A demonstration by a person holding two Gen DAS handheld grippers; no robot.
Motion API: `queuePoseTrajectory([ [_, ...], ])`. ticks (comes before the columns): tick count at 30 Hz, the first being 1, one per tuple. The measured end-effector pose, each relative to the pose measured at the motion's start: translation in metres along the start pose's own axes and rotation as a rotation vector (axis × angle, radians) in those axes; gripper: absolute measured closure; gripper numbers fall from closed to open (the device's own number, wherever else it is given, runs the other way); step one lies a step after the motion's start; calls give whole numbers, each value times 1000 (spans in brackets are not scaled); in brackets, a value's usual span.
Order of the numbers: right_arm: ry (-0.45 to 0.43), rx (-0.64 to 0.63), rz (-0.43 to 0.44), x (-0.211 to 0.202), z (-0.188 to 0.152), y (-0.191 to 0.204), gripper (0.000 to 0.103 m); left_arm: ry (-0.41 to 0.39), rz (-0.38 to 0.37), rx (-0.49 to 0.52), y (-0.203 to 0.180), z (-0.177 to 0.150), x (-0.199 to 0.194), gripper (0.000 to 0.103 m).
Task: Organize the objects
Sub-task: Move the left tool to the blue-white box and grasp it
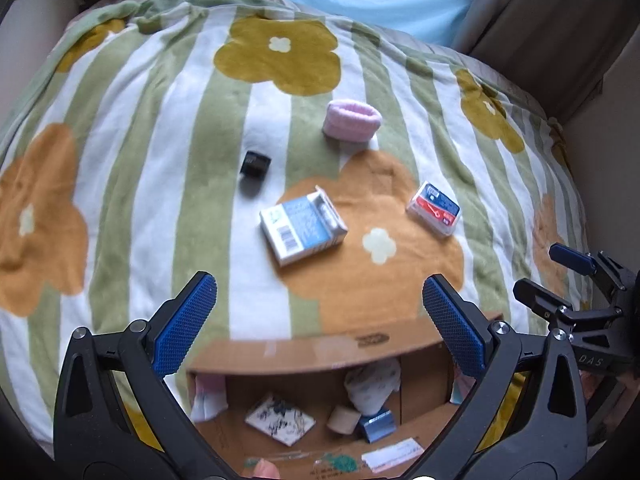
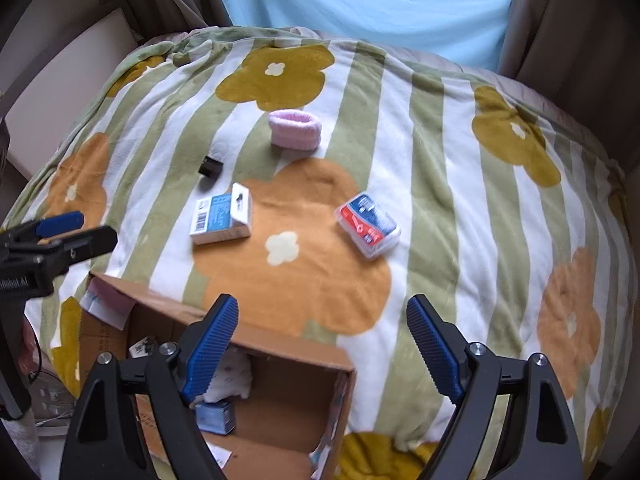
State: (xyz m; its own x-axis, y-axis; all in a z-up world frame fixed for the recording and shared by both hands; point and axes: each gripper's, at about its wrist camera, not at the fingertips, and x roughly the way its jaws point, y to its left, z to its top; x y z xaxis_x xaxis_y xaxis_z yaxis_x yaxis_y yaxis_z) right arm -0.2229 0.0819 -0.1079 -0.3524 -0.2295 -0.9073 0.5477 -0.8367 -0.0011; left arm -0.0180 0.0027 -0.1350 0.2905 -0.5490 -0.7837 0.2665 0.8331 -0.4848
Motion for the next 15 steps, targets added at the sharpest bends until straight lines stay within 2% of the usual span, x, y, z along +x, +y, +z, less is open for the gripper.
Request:
queuePoseTrajectory([
  [3,-4,-26,-14,9,13,-6,19,23,2,25,-7,23,18,0],
  [8,-6,-93,-53,32,33,-16,19,124,10,30,-15,52,64,0],
  [15,10,-212,-89,75,47,-29,19,282,34,-18,-13,67,135,0],
])
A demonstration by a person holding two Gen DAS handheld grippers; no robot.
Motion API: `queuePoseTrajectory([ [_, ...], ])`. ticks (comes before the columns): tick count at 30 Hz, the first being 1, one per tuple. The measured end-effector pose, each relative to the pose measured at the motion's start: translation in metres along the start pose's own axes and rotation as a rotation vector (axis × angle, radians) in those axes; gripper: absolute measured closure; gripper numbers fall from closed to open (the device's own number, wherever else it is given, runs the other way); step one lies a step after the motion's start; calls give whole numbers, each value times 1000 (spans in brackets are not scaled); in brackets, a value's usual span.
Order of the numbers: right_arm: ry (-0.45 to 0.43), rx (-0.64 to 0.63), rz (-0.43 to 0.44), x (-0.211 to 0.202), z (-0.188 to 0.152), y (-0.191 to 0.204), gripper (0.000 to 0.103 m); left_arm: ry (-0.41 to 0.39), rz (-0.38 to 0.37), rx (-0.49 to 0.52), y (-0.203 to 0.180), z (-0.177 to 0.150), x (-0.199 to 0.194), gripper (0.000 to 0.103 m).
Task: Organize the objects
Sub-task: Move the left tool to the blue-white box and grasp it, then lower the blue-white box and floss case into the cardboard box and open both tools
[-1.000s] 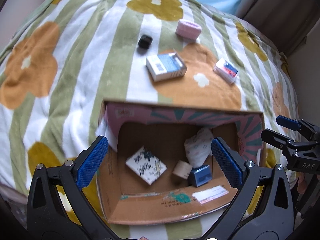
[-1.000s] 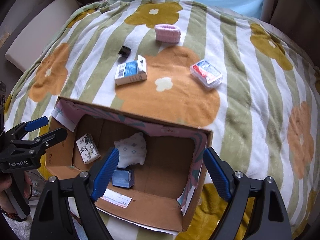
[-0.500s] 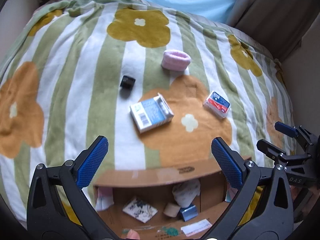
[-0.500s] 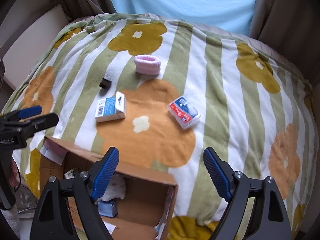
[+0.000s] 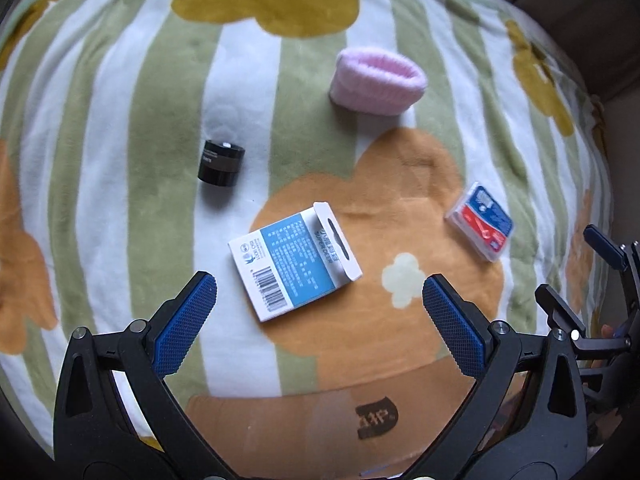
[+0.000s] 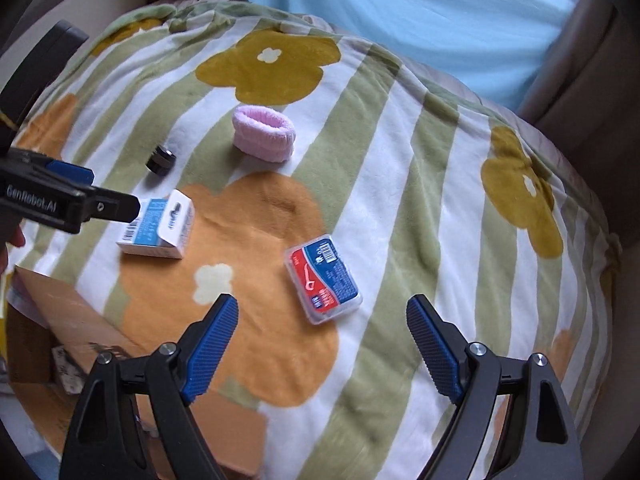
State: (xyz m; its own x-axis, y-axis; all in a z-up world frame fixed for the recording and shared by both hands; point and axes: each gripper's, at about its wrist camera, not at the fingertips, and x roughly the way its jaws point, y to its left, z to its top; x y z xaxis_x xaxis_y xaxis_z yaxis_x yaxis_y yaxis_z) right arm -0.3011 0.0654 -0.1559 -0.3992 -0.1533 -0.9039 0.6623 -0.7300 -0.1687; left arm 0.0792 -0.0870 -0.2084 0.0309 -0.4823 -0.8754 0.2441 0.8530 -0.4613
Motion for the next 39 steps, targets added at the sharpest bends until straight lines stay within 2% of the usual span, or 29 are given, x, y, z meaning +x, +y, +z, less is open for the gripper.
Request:
queuePoseTrajectory([
  [6,34,-84,29,47,4,-5,19,115,62,-44,8,13,44,0],
  [12,44,-153,31,75,6,-5,19,170,112,-54,14,17,70,0],
  [28,77,-231,62,120,5,0,20,219,121,-67,15,13,102,0],
  [30,80,-229,74,122,5,1,30,218,124,-58,13,11,103,1],
  [32,92,-221,91,126,5,0,44,212,121,-52,11,10,103,2],
  [35,94,-211,109,127,5,-1,51,211,116,-49,8,9,102,7],
  [39,97,-207,112,129,6,-2,52,209,112,-43,6,8,99,7],
])
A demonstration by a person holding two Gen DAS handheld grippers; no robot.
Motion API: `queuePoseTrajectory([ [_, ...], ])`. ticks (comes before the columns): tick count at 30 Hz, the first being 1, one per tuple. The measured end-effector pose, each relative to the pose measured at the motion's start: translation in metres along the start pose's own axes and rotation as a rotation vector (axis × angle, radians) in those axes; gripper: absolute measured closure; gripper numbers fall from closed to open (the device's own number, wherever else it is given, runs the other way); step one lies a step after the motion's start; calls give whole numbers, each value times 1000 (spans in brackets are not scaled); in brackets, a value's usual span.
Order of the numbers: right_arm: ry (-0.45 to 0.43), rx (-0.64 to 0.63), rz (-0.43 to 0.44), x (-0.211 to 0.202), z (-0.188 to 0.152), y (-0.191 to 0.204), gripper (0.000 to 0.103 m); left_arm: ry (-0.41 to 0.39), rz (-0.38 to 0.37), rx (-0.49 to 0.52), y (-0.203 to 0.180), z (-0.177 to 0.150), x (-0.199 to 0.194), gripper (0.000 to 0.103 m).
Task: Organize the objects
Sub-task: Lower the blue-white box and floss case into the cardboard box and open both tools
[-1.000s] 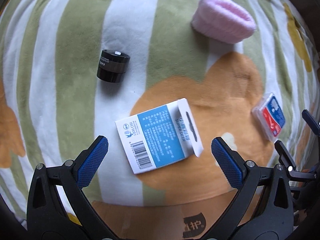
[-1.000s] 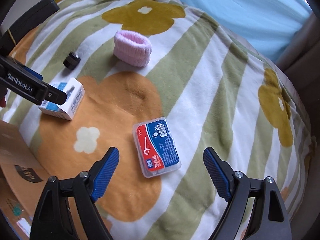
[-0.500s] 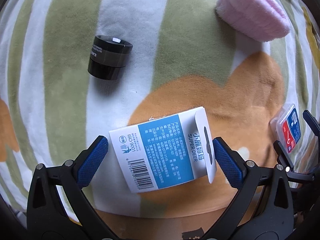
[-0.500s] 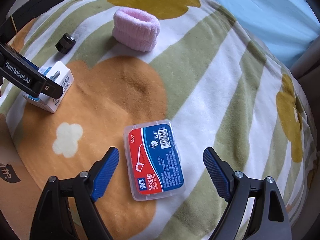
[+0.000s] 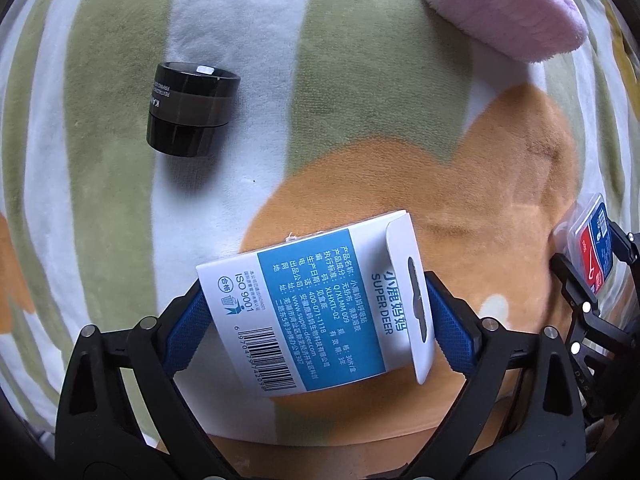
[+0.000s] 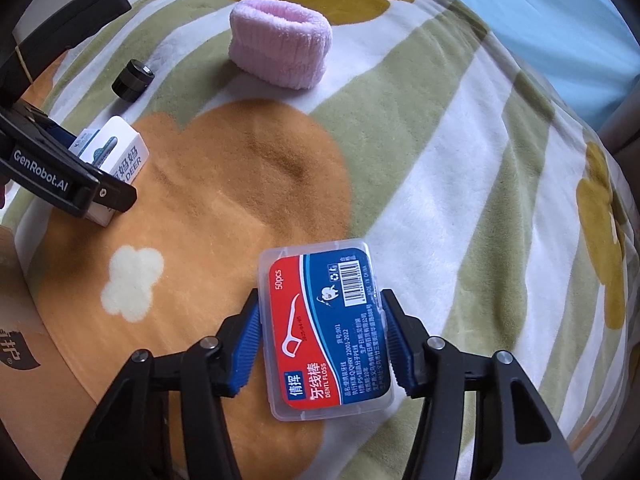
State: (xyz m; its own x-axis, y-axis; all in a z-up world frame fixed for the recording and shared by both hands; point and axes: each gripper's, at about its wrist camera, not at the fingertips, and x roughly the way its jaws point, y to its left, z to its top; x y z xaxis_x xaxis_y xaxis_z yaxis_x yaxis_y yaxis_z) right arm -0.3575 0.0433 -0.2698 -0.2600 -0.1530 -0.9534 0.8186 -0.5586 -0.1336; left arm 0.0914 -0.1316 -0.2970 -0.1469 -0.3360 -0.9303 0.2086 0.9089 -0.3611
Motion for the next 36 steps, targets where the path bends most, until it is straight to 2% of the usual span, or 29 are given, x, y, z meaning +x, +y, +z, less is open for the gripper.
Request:
queuePoseTrajectory([
  [7,-1,20,4,-1,4,-2,52,-14,-34,-43,0,-6,-9,8],
  [14,-12,63,14,-12,8,-1,52,-77,-68,-89,0,-20,-33,8],
  [24,-71,72,24,-54,6,1,52,-260,-135,-136,-2,-43,-100,8],
  [26,-86,77,27,-67,6,4,52,-300,-148,-135,30,-19,-126,8],
  [31,-136,85,37,-101,5,14,52,-400,-152,-132,45,-50,-162,8],
  [36,-184,95,103,-136,7,26,52,-483,-175,-143,45,-87,-185,8],
])
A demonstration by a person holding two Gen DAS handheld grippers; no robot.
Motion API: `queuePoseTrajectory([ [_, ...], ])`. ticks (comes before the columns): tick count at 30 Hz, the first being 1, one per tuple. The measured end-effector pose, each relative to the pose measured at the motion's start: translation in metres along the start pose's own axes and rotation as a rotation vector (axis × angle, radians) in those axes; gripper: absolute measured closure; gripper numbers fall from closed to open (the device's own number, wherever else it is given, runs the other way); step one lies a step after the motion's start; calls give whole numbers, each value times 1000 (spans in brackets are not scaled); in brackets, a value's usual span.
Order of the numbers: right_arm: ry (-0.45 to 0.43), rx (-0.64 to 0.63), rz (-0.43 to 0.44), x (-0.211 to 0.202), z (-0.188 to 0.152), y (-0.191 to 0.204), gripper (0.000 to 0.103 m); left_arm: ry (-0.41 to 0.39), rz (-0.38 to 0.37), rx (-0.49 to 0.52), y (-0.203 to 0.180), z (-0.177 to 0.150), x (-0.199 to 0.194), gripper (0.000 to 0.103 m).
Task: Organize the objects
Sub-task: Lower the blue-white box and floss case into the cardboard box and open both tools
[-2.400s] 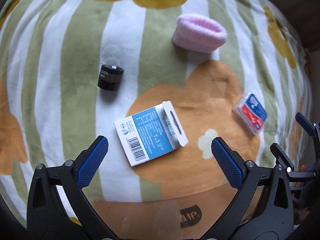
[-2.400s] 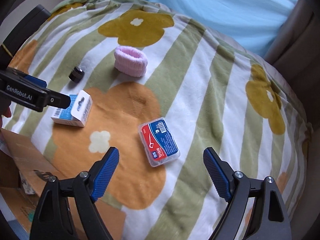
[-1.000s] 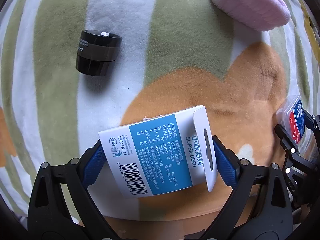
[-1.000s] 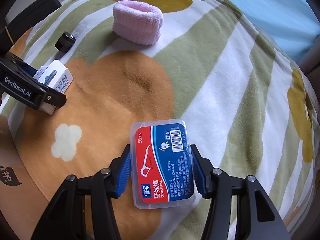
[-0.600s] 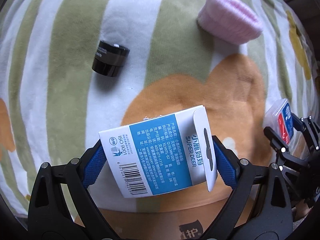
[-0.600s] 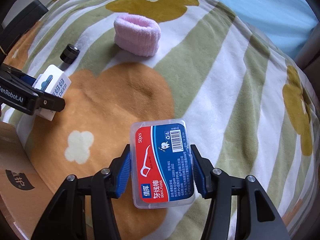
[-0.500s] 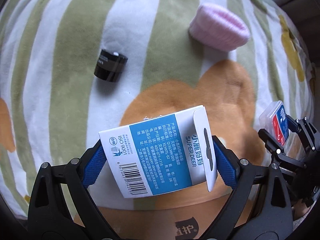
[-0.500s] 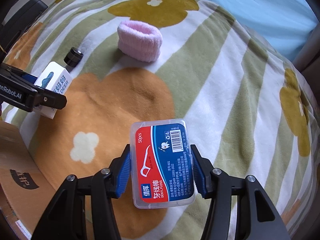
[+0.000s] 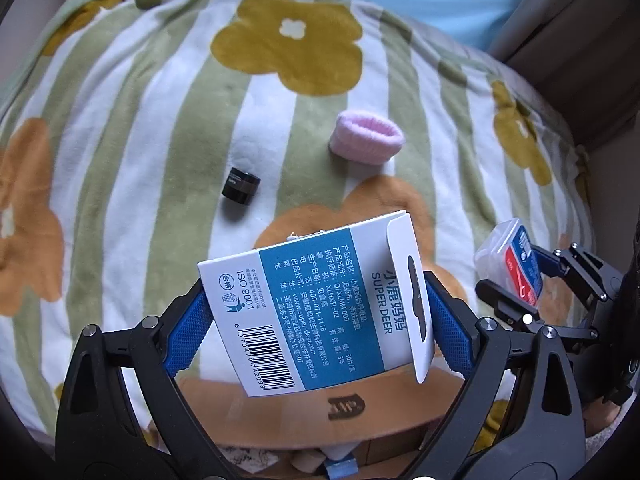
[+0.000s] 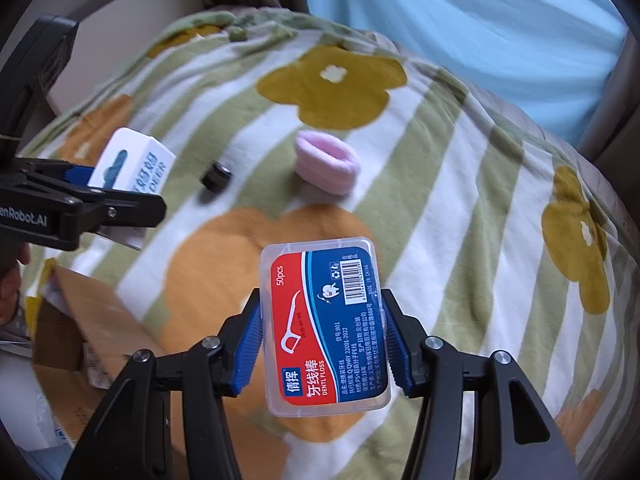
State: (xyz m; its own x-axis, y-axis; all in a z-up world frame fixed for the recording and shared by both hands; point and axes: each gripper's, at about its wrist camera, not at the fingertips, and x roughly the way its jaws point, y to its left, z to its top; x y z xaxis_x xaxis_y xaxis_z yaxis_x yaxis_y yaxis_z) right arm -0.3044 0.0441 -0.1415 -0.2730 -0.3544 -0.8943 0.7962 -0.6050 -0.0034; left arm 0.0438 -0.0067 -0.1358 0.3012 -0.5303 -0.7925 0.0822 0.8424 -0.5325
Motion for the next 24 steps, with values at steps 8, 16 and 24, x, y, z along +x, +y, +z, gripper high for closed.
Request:
queuePoseTrajectory([
  [8,-80,-52,66,-63,-8,51,52,-109,-4,-10,8,-49,-63,8],
  [16,-74,-8,71,-91,-45,89,52,-136,35,11,19,-114,-82,8],
  [24,-32,73,58,-87,-94,113,52,-85,44,-1,33,-184,-66,8],
])
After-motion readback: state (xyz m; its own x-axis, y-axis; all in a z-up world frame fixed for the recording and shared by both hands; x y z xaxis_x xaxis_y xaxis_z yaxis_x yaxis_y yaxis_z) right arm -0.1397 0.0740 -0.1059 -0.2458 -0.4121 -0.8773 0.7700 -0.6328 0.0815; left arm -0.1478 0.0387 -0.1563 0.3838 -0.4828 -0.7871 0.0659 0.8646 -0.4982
